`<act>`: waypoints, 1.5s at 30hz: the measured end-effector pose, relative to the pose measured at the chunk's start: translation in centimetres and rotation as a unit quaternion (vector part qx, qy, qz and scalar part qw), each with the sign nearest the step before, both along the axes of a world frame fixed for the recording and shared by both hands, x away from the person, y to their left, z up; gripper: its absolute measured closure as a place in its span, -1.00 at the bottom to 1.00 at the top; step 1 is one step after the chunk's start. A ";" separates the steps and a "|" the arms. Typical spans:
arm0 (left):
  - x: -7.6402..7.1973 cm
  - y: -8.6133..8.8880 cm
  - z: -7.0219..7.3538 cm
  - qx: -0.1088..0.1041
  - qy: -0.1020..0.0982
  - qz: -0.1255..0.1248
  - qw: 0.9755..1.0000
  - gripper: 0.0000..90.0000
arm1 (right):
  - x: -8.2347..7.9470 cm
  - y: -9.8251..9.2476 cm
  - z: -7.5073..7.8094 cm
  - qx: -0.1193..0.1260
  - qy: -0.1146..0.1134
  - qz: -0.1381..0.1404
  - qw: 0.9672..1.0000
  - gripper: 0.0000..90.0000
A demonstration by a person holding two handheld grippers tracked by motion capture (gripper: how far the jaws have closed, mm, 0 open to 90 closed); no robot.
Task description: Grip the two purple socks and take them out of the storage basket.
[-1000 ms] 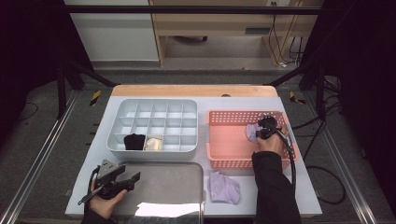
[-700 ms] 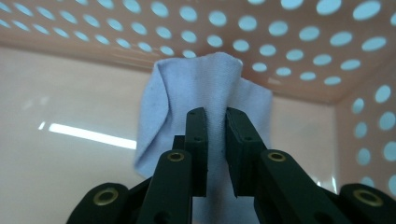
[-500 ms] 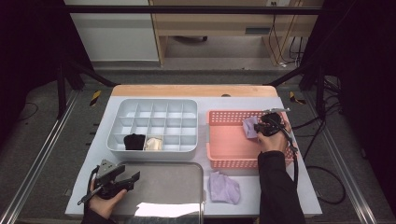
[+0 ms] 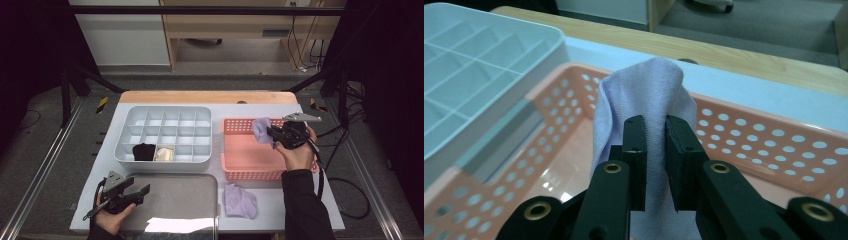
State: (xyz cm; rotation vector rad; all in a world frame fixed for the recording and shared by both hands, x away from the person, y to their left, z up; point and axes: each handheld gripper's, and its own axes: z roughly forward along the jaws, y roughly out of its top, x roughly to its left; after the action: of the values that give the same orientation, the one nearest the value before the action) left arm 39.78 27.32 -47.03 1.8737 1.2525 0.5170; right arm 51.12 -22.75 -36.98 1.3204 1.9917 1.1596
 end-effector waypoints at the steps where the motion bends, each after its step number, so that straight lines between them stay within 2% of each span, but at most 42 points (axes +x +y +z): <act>1: 0.0 0.0 0.0 0.000 0.001 0.000 1.000 -0.33 | -0.6 0.1 0.2 0.001 -0.007 0.005 1.000 0.79; 10: -0.1 0.0 0.2 -0.004 -0.003 0.000 1.000 -0.33 | -4.9 1.7 1.2 0.025 -0.043 0.055 0.997 0.78; 14: -0.1 0.0 0.2 -0.004 -0.004 -0.002 1.000 -0.33 | -6.6 2.1 1.4 0.043 -0.058 0.072 0.995 0.78; 15: -0.1 0.0 0.2 -0.004 -0.004 -0.002 1.000 -0.33 | -6.6 2.1 1.4 0.043 -0.058 0.072 0.995 0.78; 18: -0.2 0.0 0.3 -0.006 -0.005 -0.001 1.000 -0.33 | -8.3 2.4 1.3 0.056 -0.066 0.090 0.992 0.78; 21: -0.2 0.0 0.3 -0.004 -0.007 -0.002 1.000 -0.33 | -9.5 2.8 1.1 0.065 -0.063 0.110 0.990 0.78; 23: -0.2 0.0 0.4 -0.005 -0.009 -0.002 1.000 -0.32 | -10.3 3.1 0.8 0.060 -0.063 0.118 0.989 0.78; 27: -0.3 0.0 0.5 -0.005 -0.009 -0.001 1.000 -0.33 | -11.5 3.4 -0.1 0.066 -0.051 0.136 0.987 0.78; 31: -0.3 0.0 0.5 -0.006 -0.011 -0.002 1.000 -0.33 | -12.5 3.3 -1.3 0.063 -0.037 0.140 0.987 0.78; 38: -0.4 0.0 0.5 -0.006 -0.015 -0.001 1.000 -0.33 | -13.8 2.3 -3.0 0.064 -0.023 0.131 0.989 0.78; 44: -0.5 0.0 0.5 -0.005 -0.015 -0.001 1.000 -0.32 | -14.6 1.3 -4.6 0.054 -0.007 0.119 0.991 0.78; 45: -0.5 0.0 0.5 -0.003 -0.016 -0.002 1.000 -0.32 | -14.7 0.7 -5.4 0.049 0.003 0.107 0.993 0.78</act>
State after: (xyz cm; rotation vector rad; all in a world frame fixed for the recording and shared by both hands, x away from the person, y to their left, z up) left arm 39.27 27.28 -46.48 1.8558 1.2276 0.5367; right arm 36.37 -22.06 -42.39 1.1792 2.1464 1.3685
